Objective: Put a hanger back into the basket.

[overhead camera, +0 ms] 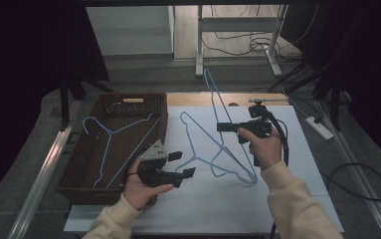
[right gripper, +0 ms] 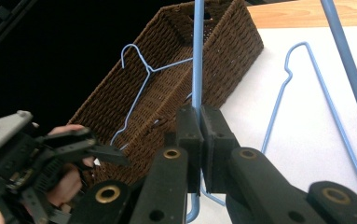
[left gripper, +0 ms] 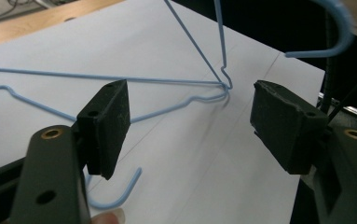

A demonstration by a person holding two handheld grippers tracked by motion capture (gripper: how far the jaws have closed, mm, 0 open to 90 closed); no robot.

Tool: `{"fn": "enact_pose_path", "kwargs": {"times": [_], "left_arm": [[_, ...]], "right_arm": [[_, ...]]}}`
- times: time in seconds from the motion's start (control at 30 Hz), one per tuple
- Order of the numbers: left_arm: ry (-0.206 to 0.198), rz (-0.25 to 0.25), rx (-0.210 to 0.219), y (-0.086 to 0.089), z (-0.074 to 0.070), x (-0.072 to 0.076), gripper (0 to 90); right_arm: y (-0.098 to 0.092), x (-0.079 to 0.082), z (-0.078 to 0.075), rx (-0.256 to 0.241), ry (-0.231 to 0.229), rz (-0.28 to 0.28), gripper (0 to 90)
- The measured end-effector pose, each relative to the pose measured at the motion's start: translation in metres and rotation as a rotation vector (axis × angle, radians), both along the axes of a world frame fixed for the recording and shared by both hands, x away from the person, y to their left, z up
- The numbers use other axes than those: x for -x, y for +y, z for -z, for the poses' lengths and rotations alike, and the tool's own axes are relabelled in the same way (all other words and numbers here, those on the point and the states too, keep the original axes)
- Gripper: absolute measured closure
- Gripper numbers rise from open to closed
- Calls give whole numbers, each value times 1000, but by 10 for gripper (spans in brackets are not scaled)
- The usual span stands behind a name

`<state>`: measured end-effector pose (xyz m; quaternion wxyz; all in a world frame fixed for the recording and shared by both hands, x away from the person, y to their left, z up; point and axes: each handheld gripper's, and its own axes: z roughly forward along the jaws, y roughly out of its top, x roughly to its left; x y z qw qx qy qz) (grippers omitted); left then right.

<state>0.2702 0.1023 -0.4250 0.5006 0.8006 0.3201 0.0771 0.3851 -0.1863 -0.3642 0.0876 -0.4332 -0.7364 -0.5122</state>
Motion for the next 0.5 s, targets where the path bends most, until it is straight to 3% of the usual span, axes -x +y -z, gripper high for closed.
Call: {"fn": "enact_pose_path", "kwargs": {"times": [0.2,0.5], "left_arm": [[13,23,15,-20,1,-11,295],[15,40,15,-26,4,-15,298]], "right_arm": [[-3,1,-9,3,-6,19,879],[-14,4,-30,-47,-9,41,879]]}}
